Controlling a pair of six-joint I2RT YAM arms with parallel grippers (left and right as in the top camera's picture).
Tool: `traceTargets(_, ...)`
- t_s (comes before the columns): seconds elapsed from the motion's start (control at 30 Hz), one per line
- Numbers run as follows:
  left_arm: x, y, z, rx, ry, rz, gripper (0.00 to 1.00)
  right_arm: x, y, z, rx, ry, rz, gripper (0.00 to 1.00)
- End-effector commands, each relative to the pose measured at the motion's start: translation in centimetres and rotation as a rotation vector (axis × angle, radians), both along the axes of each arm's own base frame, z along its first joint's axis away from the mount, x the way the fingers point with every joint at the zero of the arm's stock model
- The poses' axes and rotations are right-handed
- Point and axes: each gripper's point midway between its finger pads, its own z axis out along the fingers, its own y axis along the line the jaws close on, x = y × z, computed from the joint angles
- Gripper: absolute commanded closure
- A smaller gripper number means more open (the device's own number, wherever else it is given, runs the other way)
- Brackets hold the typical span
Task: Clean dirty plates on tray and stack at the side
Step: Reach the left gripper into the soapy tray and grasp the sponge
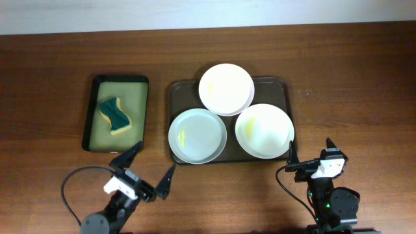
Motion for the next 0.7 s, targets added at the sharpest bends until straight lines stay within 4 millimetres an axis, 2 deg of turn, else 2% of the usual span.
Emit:
traceTargets(0.0, -4.0, -2.1, 4.5, 0.044, -0.263, -0.159, 0.01, 0.0, -0.2, -0.3, 0.0, 0.005, -0.01, 0.02)
traceTargets(0.03, -5.6, -2.0, 7.0, 0.049, -0.413, -0.145, 0.01, 0.0, -0.2, -0.3, 0.0, 0.005, -0.01, 0.02)
traceTargets(0.1, -6.2, -1.1, 9.0, 0.021, -0.491, -0.086, 0.0, 0.0, -0.2, -0.3, 0.0, 0.005, -0.01, 0.02)
traceTargets(0.17, -5.7, 0.2, 11.1, -0.017, -0.496, 0.006, 0.01, 0.0, -0.2, -0.3, 0.0, 0.005, -0.01, 0.02)
traceTargets(0.23, -5.0, 0.4, 12.0, 0.046, -0.482, 0.054, 0.01, 0.0, -0.2, -0.3, 0.0, 0.005, -0.01, 0.02)
traceTargets(0.27, -3.9, 0.7, 12.3, 0.08, -0.414, 0.094, 0.01, 0.0, -0.2, -0.3, 0.0, 0.005, -0.01, 0.02)
traceTargets(0.33, -0.2, 2.5, 11.2, 0.102, -0.142, 0.211, 0.01, 0.0, -0.2, -0.3, 0.0, 0.005, -0.01, 0.02)
traceTargets(0.37, 1.9, 3.0, 9.8, 0.157, 0.051, 0.238, 0.01, 0.0, -0.2, -0.3, 0.0, 0.005, -0.01, 0.02)
traceTargets(0.43, 4.6, 3.0, 7.5, 0.254, 0.316, 0.212, 0.01, 0.0, -0.2, -0.3, 0.0, 0.005, -0.01, 0.02)
traceTargets(0.53, 7.8, 2.6, 4.8, 0.305, 0.685, 0.142, 0.0, 0.0, -0.2, -0.3, 0.0, 0.005, -0.01, 0.02)
traceTargets(0.67, 11.4, 2.3, 3.1, 0.318, 0.917, 0.086, 0.01, 0.0, -0.2, -0.3, 0.0, 0.005, -0.01, 0.02)
